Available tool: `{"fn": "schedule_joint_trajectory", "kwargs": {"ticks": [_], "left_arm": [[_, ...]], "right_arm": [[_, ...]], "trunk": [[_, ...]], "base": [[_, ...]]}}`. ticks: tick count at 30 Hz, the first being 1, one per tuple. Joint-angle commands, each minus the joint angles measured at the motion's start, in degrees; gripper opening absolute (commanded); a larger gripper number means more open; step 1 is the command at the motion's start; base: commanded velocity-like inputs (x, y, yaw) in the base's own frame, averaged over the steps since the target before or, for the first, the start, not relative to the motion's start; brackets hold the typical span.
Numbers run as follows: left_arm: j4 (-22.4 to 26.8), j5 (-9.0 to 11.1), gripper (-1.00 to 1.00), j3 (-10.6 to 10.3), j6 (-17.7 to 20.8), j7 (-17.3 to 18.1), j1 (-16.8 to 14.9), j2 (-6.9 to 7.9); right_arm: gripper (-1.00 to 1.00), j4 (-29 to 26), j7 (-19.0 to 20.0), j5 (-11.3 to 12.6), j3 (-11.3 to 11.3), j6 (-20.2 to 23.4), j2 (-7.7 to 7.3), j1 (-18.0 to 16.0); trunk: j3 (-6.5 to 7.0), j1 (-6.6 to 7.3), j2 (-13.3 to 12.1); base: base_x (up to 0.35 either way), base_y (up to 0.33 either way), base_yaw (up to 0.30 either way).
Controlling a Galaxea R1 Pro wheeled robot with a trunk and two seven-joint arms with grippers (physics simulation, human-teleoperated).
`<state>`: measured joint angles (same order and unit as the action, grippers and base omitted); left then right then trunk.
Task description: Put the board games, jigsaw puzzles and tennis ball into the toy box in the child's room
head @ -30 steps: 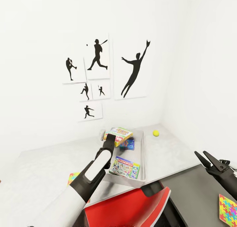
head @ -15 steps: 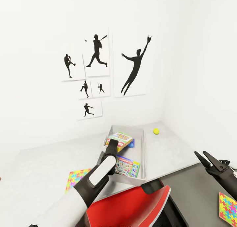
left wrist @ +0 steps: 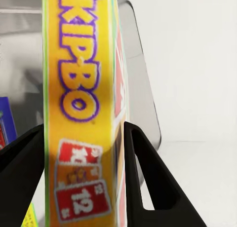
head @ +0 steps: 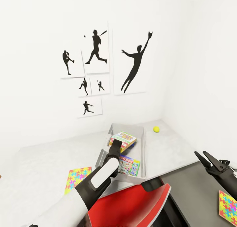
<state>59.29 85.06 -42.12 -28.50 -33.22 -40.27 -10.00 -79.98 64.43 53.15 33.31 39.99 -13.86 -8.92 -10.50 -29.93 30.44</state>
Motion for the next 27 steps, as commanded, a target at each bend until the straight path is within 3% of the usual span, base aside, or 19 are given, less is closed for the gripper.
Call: {"fn": "schedule_joint_trajectory", "kwargs": {"ticks": [1,27], "left_arm": [[0.0,0.1,-1.00,-0.1,-0.2,-0.2,-0.1,0.00],[0.1,0.1,-1.00,-0.2,-0.2,-0.2,-0.1,0.00]], "right_arm": [[1.00,0.0,0.0,0.3,0.1,0.3,0.01,0.0],[1.00,0.0,-2.6,0.3,0.3,-0.3,0.26,0.0]], "trunk": [[-0.14,-0.02,0.1],[-0.21,-0.02,0.1]], "base": [[0.000,0.000,0.000],[0.000,0.000,0.000]]}}
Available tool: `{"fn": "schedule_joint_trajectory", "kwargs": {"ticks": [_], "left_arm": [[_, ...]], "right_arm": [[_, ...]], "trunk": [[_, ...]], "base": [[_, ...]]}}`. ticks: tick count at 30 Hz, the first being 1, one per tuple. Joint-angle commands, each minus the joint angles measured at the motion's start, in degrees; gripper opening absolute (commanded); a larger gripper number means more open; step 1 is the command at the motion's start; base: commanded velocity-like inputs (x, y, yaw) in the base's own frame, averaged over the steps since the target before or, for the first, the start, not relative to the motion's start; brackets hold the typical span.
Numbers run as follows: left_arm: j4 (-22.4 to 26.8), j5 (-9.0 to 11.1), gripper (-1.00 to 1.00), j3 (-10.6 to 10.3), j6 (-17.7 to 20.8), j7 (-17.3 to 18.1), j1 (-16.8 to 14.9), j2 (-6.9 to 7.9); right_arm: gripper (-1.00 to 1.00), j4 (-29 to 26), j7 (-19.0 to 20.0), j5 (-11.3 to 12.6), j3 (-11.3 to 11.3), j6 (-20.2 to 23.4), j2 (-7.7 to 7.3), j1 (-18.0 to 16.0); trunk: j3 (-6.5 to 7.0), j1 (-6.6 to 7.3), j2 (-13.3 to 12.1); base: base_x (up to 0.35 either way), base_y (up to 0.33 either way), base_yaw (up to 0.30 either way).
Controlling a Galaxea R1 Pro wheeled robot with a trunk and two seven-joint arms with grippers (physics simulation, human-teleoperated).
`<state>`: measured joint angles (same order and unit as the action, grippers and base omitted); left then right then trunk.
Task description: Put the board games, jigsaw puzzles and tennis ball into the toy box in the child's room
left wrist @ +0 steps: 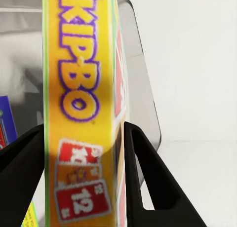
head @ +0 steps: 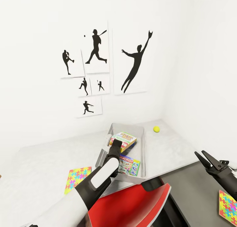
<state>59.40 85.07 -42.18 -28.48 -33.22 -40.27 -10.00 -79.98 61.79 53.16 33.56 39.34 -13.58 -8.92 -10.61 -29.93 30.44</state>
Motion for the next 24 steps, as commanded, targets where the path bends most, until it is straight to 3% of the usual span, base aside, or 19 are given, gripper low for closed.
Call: {"fn": "schedule_joint_trajectory", "kwargs": {"ticks": [1,2,3,7,14,18,24], "left_arm": [[0.1,0.1,-1.00,-0.1,-0.3,-0.2,-0.1,0.00],[0.0,0.1,-1.00,-0.1,-0.3,-0.2,-0.1,0.00],[0.1,0.2,1.00,-0.1,-0.3,-0.2,-0.1,0.00],[0.4,0.5,1.00,-0.1,-0.2,-0.2,-0.1,0.00],[4.1,4.6,1.00,-1.3,0.1,-0.6,-0.1,0.00],[5.2,5.0,1.00,-1.7,0.1,-1.0,-0.1,0.00],[12.6,5.0,1.00,-1.8,0.2,-4.0,0.3,0.00]], "right_arm": [[1.00,0.0,0.0,0.3,0.0,0.4,-0.02,0.0],[1.00,0.0,0.0,0.3,0.0,0.4,-0.03,0.0],[1.00,0.0,0.0,0.3,0.0,0.4,-0.03,0.0],[1.00,0.0,0.0,0.3,0.0,0.4,-0.04,0.0],[1.00,0.1,0.0,0.4,0.0,0.4,-0.06,0.0],[1.00,0.1,0.0,0.4,0.0,0.4,-0.08,0.0],[1.00,0.1,0.0,0.4,0.0,0.4,-0.12,0.0]], "trunk": [[-0.10,-0.02,0.1],[-0.10,-0.02,0.1],[-0.10,-0.02,0.1],[-0.10,-0.02,0.1],[-0.10,-0.02,0.1],[-0.10,-0.02,0.1],[-0.10,-0.02,0.1]], "base": [[0.000,0.000,0.000],[0.000,0.000,0.000],[0.000,0.000,0.000],[0.000,0.000,0.000],[0.000,0.000,0.000],[0.000,0.000,0.000],[0.000,0.000,0.000]]}}
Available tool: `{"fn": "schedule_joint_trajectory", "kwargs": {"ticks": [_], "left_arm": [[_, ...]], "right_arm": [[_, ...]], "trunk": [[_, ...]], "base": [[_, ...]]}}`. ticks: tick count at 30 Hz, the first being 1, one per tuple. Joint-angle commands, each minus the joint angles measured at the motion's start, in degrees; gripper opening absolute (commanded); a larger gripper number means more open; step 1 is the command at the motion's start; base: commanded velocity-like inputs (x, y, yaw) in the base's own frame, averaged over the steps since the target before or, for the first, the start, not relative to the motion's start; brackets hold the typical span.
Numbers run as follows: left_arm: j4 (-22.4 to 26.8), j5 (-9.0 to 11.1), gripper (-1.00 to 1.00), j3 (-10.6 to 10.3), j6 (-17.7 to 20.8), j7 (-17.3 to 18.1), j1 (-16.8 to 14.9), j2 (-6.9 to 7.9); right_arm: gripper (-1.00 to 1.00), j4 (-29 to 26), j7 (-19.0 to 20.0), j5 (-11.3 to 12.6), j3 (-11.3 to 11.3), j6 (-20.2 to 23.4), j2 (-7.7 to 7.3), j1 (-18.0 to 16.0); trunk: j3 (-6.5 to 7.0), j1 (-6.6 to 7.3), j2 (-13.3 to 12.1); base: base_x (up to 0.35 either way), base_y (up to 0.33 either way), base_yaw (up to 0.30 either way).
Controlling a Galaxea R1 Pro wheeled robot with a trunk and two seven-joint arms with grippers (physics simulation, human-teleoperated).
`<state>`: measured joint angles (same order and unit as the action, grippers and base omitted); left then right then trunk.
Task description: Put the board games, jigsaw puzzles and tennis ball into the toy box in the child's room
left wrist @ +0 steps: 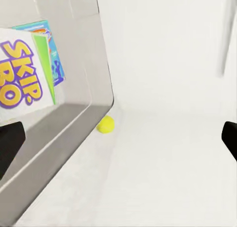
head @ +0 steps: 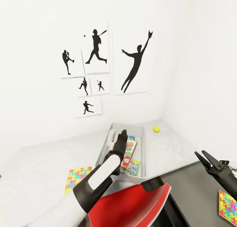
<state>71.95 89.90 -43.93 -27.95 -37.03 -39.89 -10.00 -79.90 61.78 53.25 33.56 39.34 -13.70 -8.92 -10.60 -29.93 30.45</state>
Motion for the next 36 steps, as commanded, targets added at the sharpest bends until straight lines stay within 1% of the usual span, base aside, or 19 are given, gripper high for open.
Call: {"fn": "schedule_joint_trajectory", "kwargs": {"ticks": [1,8,10,11,13,14,15,16,17,19,20,21,23,24,25,26,27,29,36], "left_arm": [[1.4,0.2,1.00,0.0,-0.3,-0.7,0.0,0.00],[10.0,0.0,1.00,0.0,0.9,-1.4,0.5,0.13],[12.2,0.1,1.00,0.4,5.0,-1.5,0.5,4.74],[13.0,0.1,1.00,1.7,10.7,-2.0,0.5,8.63],[13.6,0.2,1.00,6.7,21.7,-2.8,0.4,13.41],[13.7,0.3,1.00,8.4,25.2,-2.8,0.4,14.48],[13.8,0.8,1.00,12.3,33.1,-3.0,0.4,16.37],[13.9,3.6,1.00,19.6,46.9,-3.0,0.5,18.50],[13.8,7.2,1.00,25.3,56.8,-3.0,0.5,19.38],[13.1,16.7,1.00,38.1,74.7,-3.1,0.5,20.80],[12.8,21.2,1.00,43.5,79.8,-3.1,0.7,23.10],[12.6,26.4,1.00,47.7,83.6,-2.8,2.3,29.24],[12.3,33.3,1.00,48.9,86.2,-2.2,6.0,37.64],[12.1,37.3,1.00,49.2,86.9,-1.9,8.1,41.09],[12.0,41.1,1.00,49.3,87.5,-1.7,10.4,44.02],[12.0,43.9,1.00,49.4,87.8,-1.5,12.9,46.35],[11.9,45.1,1.00,49.5,87.9,-1.4,15.3,47.94],[11.5,45.1,1.00,49.6,87.9,-1.2,19.9,49.83],[9.2,45.1,1.00,50.7,87.9,-1.3,22.3,51.03]], "right_arm": [[1.00,0.0,0.0,0.3,0.0,0.4,-0.01,0.0],[1.00,0.0,0.2,0.3,0.1,0.4,-0.09,0.0],[1.00,0.0,0.2,0.3,0.1,0.5,-0.11,0.0],[1.00,0.0,0.2,0.3,0.1,0.4,-0.15,0.0],[1.00,0.0,0.2,0.3,0.1,0.4,-0.14,0.0],[1.00,0.0,0.2,0.3,0.1,0.4,-0.15,0.0],[1.00,0.0,0.2,0.3,0.1,0.5,-0.16,0.0],[1.00,0.0,0.2,0.3,0.1,0.4,-0.16,0.0],[1.00,0.0,0.2,0.3,0.1,0.4,-0.15,0.0],[1.00,0.0,0.1,0.3,0.1,0.4,-0.12,0.0],[1.00,0.0,0.1,0.3,0.1,0.4,-0.12,0.0],[1.00,0.0,0.1,0.3,0.1,0.4,-0.11,0.0],[1.00,0.0,0.2,0.3,0.1,0.4,-0.11,0.0],[1.00,0.0,0.2,0.3,0.1,0.4,-0.10,0.0],[1.00,0.0,0.2,0.2,0.0,0.3,-0.09,0.0],[1.00,0.0,0.2,0.2,0.0,0.3,-0.06,0.0],[1.00,0.0,0.2,0.2,0.0,0.3,-0.03,0.0],[1.00,0.0,0.3,0.2,0.0,0.3,0.00,0.0],[1.00,-0.1,0.5,0.2,0.0,0.3,0.36,0.0]], "trunk": [[-0.11,-0.03,0.1],[-0.11,-0.03,0.1],[-0.11,-0.03,0.1],[-0.11,-0.03,0.1],[-0.11,-0.03,0.1],[-0.11,-0.03,0.1],[-0.11,-0.03,0.1],[-0.11,-0.03,0.1],[-0.11,-0.03,0.1],[-0.11,-0.03,0.1],[-0.11,-0.03,0.1],[-0.11,-0.03,0.1],[-0.11,-0.03,0.1],[-0.11,-0.03,0.1],[-0.11,-0.03,0.1],[-0.11,-0.03,0.1],[-0.11,-0.03,0.1],[-0.11,-0.03,0.1],[-0.11,-0.03,0.1]], "base": [[0.000,0.000,0.000],[0.000,0.000,0.000],[0.000,0.000,0.000],[0.000,0.000,0.000],[0.000,0.000,0.000],[0.000,0.000,0.000],[0.000,0.000,0.000],[0.000,0.000,0.000],[0.000,0.000,0.000],[0.000,0.000,0.000],[0.000,0.000,0.000],[0.000,0.000,0.000],[0.000,0.000,0.000],[0.000,0.000,0.000],[0.000,0.000,0.000],[0.000,0.000,0.000],[0.000,0.000,0.000],[0.000,0.000,0.000],[0.000,0.000,0.000]]}}
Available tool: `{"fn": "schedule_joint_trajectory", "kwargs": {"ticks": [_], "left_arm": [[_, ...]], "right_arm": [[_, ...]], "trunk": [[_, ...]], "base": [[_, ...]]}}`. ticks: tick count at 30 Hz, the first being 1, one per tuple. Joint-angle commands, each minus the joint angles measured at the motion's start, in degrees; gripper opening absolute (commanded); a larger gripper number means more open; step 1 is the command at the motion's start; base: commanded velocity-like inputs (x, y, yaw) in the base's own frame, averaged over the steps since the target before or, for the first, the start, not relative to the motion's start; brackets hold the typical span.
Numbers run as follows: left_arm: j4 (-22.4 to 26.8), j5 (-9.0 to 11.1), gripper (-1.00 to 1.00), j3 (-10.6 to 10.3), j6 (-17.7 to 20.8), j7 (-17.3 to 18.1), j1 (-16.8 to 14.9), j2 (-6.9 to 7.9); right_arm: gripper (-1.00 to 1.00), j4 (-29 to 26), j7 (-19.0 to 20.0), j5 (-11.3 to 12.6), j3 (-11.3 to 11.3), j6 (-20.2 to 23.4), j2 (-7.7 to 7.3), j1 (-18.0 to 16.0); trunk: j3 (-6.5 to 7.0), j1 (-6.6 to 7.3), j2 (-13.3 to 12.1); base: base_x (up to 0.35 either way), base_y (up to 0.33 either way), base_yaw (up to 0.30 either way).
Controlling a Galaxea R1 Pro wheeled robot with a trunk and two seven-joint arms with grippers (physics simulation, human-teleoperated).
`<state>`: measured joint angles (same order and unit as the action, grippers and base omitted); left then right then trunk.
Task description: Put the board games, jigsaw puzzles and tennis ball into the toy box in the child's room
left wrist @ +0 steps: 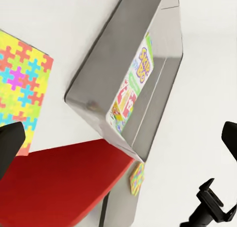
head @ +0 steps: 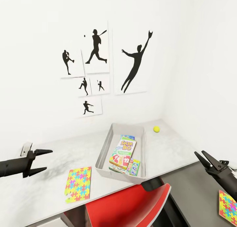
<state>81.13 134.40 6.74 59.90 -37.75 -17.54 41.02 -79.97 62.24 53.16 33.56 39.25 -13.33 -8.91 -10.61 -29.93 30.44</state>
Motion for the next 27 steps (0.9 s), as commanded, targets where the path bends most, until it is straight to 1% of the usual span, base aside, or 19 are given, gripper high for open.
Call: {"fn": "schedule_joint_trajectory", "kwargs": {"ticks": [1,6,8,9,10,11,12,13,14,15,16,18,19,20,21,22,24,26,27], "left_arm": [[-0.3,0.6,1.00,0.1,0.1,-0.6,0.0,0.04],[-4.5,0.6,1.00,0.3,0.1,-0.9,-0.3,-0.06],[-5.0,0.5,1.00,0.2,0.1,-0.6,-0.4,-0.08],[-4.7,-1.1,1.00,0.0,0.1,-0.5,-0.5,-0.16],[-4.2,-3.4,1.00,-0.7,0.1,-0.4,-0.5,-0.24],[-3.4,-6.5,1.00,-1.8,0.1,-0.4,-0.5,-0.38],[-2.9,-8.4,1.00,-2.4,0.1,-0.4,-0.6,-0.49],[-2.1,-12.6,1.00,-3.7,0.1,-0.3,-0.8,-0.91],[-1.7,-17.3,1.00,-4.6,0.1,-0.3,-1.2,-1.69],[-1.5,-19.7,1.00,-5.0,0.1,-0.3,-1.4,-2.25],[-1.2,-24.8,1.00,-5.6,0.1,-0.3,-1.8,-3.55],[-0.8,-35.1,1.00,-6.2,0.1,0.4,-2.5,-6.13],[-0.6,-37.5,1.00,-6.3,0.1,0.9,-2.6,-6.58],[-0.2,-41.6,1.00,-6.4,0.1,2.4,-2.8,-7.26],[0.5,-45.7,1.00,-6.4,0.1,6.2,-2.9,-7.86],[0.6,-46.6,1.00,-6.4,0.1,7.7,-2.9,-7.96],[0.9,-48.8,1.00,-6.3,0.1,13.7,-3.0,-8.10],[1.0,-49.6,1.00,-5.9,-0.1,16.5,-3.0,-8.04],[1.0,-49.8,1.00,-5.6,-0.2,17.1,-3.0,-8.03]], "right_arm": [[1.00,0.0,0.0,0.3,0.0,0.4,0.02,0.0],[1.00,-0.2,0.0,0.3,0.0,0.3,0.19,-0.1],[1.00,-0.3,0.0,0.3,0.0,0.3,0.25,0.0],[1.00,-0.4,0.0,0.2,0.0,0.3,0.28,0.0],[1.00,-0.5,-0.1,0.2,0.0,0.2,0.30,0.0],[1.00,-0.5,-0.1,0.2,0.0,0.2,0.31,0.0],[1.00,-0.6,-0.1,0.2,0.0,0.2,0.31,0.0],[1.00,-0.6,-0.1,0.1,-0.1,0.2,0.31,0.0],[1.00,-0.6,-0.1,-0.1,-0.1,0.0,0.32,0.0],[1.00,-0.7,-0.1,-0.6,-0.1,-0.6,0.32,0.0],[1.00,-0.7,-0.1,-1.0,-0.1,-1.0,0.34,0.0],[1.00,-0.7,0.0,-2.6,-0.1,-2.6,0.38,0.0],[1.00,-0.7,0.0,-2.9,-0.2,-2.9,0.39,0.0],[1.00,-0.7,-0.1,-3.3,-0.2,-3.3,0.43,0.0],[1.00,-0.7,-0.1,-3.7,-0.3,-3.8,0.46,0.0],[1.00,-0.8,-0.1,-3.7,-0.3,-3.8,0.47,0.0],[1.00,-0.8,-0.1,-3.9,-0.3,-4.0,0.49,0.0],[1.00,-0.7,0.0,-4.0,-0.3,-4.1,0.49,0.0],[1.00,-0.7,0.0,-4.0,-0.3,-4.1,0.49,0.0]], "trunk": [[-0.10,-0.02,0.1],[-0.10,-0.02,0.1],[-0.10,-0.02,0.1],[-0.10,-0.02,0.1],[-0.10,-0.02,0.1],[-0.10,-0.02,0.1],[-0.10,-0.02,0.1],[-0.10,-0.02,0.1],[-0.10,-0.02,0.1],[-0.10,-0.02,0.1],[-0.10,-0.02,0.1],[-0.10,-0.02,0.1],[-0.10,-0.02,0.1],[-0.10,-0.02,0.1],[-0.10,-0.02,0.1],[-0.10,-0.02,0.1],[-0.10,-0.02,0.1],[-0.10,-0.02,0.1],[-0.10,-0.02,0.1]], "base": [[0.000,0.000,0.000],[0.000,0.000,0.000],[0.000,0.000,0.000],[0.000,0.000,0.000],[0.000,0.000,0.000],[0.000,0.000,0.000],[0.000,0.000,0.000],[0.000,0.000,0.000],[0.000,0.000,0.000],[0.000,0.000,0.000],[0.000,0.000,0.000],[0.000,0.000,0.000],[0.000,0.000,0.000],[0.000,0.000,0.000],[0.000,0.000,0.000],[0.000,0.000,0.000],[0.000,0.000,0.000],[0.000,0.000,0.000],[0.000,0.000,0.000]]}}
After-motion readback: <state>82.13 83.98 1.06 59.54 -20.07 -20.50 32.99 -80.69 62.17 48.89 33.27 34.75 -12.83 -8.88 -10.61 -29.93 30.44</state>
